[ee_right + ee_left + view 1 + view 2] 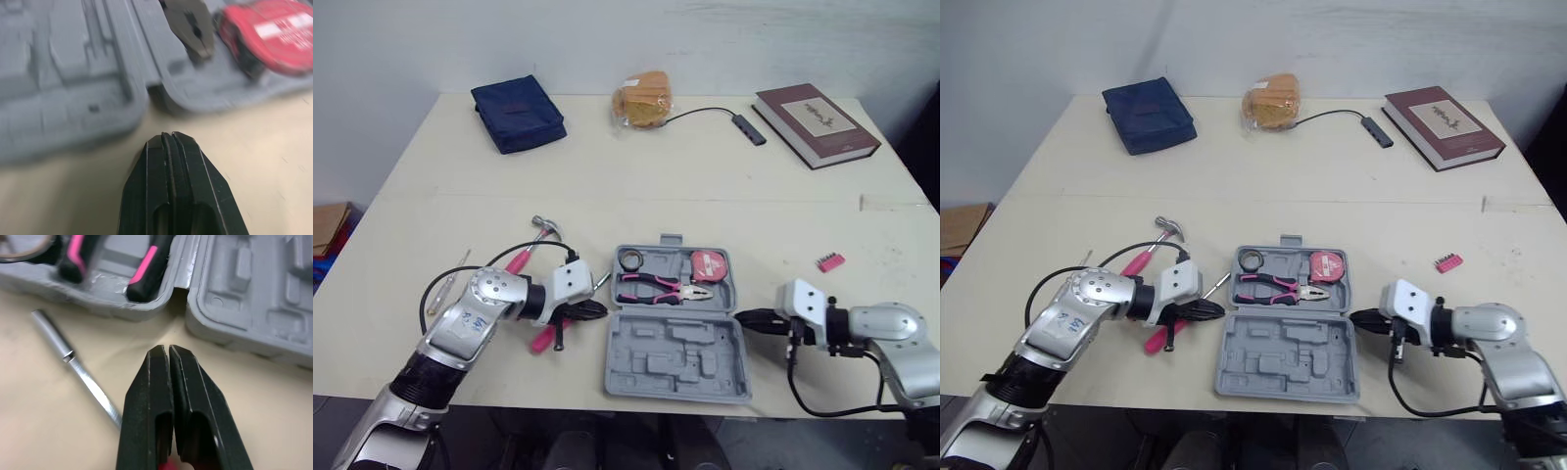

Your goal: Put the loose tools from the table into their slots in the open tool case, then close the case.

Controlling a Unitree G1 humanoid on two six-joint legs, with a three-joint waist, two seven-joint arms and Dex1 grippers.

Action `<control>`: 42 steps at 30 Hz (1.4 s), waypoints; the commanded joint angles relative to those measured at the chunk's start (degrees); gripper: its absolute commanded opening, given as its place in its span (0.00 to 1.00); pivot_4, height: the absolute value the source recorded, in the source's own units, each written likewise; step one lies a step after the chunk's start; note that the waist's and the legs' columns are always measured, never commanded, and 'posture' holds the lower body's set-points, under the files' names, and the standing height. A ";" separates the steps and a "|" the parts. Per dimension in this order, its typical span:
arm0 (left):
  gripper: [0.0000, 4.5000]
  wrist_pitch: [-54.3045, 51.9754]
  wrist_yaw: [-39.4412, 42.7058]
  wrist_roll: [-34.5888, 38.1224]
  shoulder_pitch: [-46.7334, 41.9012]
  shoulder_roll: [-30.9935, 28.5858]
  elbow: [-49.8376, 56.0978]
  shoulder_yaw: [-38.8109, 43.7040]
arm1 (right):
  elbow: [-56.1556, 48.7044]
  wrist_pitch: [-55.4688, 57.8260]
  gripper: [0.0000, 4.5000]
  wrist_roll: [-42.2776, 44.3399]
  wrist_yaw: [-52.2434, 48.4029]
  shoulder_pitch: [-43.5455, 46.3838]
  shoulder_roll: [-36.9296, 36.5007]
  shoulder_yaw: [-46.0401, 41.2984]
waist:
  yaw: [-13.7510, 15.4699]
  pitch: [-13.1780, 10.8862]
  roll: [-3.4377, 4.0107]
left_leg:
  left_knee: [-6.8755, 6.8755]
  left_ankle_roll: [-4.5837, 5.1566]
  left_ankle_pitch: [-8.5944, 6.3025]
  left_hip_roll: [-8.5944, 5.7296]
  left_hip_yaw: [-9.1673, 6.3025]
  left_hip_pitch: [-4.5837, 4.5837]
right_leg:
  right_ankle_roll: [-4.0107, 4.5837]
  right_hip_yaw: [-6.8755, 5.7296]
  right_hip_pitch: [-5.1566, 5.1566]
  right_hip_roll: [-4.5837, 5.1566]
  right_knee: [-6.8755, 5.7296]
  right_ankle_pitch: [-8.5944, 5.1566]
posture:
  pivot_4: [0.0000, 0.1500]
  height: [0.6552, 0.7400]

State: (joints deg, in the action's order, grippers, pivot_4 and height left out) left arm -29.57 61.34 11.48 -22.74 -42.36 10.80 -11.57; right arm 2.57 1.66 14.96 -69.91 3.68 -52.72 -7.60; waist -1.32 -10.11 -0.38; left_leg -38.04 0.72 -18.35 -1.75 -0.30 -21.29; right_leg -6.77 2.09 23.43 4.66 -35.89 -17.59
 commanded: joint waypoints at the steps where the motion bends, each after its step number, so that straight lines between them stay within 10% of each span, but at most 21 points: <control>1: 0.02 -2.73 4.97 9.52 3.76 -3.24 4.42 9.13 | 1.31 -0.79 0.00 3.60 -1.24 -2.09 -2.37 -7.05 | -0.13 0.00 0.00 | 0.01 0.00 -0.01 0.01 0.00 -0.01 | 0.01 0.00 0.01 0.01 0.01 -0.01 | 1.00 1.00; 6: 0.18 2.83 3.07 12.49 12.40 -8.14 -6.39 29.01 | 9.63 -3.76 0.52 4.42 -1.56 -7.20 -6.08 -18.21 | -0.24 0.00 0.01 | 0.03 0.15 -0.17 0.15 0.01 0.09 | 0.19 -0.02 0.00 -0.01 -0.03 -0.10 | 1.00 1.00; 11: 0.66 13.49 3.87 11.69 19.80 -12.57 -24.34 43.11 | 22.12 -11.74 1.00 4.49 -2.78 -9.45 -8.57 -25.72 | -0.35 -0.01 -0.01 | 0.14 0.24 -0.28 0.17 0.03 0.20 | 0.33 -0.05 -0.03 -0.02 -0.02 -0.17 | 1.00 1.00; 15: 0.99 19.98 2.86 11.57 25.49 -14.66 -32.44 52.48 | 31.64 -20.29 1.00 3.54 -2.75 -9.29 -9.56 -28.05 | -0.43 -0.05 -0.11 | 0.14 0.22 -0.42 0.25 0.05 0.19 | 0.36 -0.06 0.00 -0.01 0.02 -0.19 | 1.00 1.00; 24: 0.99 29.32 -4.42 9.99 32.31 -17.82 -51.15 61.31 | 45.26 -28.33 1.00 1.22 3.32 -6.76 -10.94 -27.32 | -0.51 0.01 0.01 | 0.37 0.20 -0.48 0.29 0.15 0.34 | 0.48 -0.03 -0.01 0.05 0.01 -0.25 | 1.00 1.00; 35: 0.99 16.58 -3.65 15.77 36.61 -12.17 -28.81 58.01 | 14.89 -8.88 1.00 17.85 0.62 -3.18 -1.86 -25.58 | -0.45 0.01 0.01 | 0.84 -0.01 -0.44 0.47 0.04 1.13 | 0.68 -0.11 -0.73 -0.03 0.14 -0.33 | 1.00 1.00; 42: 0.99 -7.68 -18.69 17.61 26.10 -10.32 -11.62 45.76 | -8.95 -2.75 1.00 24.28 -1.64 -1.06 5.66 -13.96 | -0.13 0.08 -0.19 | 0.80 -0.17 -0.33 0.49 -0.25 1.10 | 0.71 -0.29 -0.75 -0.11 0.01 -0.35 | 1.00 1.00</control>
State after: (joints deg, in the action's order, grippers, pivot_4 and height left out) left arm -34.40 45.50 29.16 4.88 -52.10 -3.92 36.05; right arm -1.78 -1.62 37.11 -70.94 2.12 -48.04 -23.00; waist -1.45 -10.03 -0.57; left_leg -37.23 0.52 -18.67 -1.26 -0.59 -20.20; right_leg -6.06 1.76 22.67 4.53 -35.88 -17.94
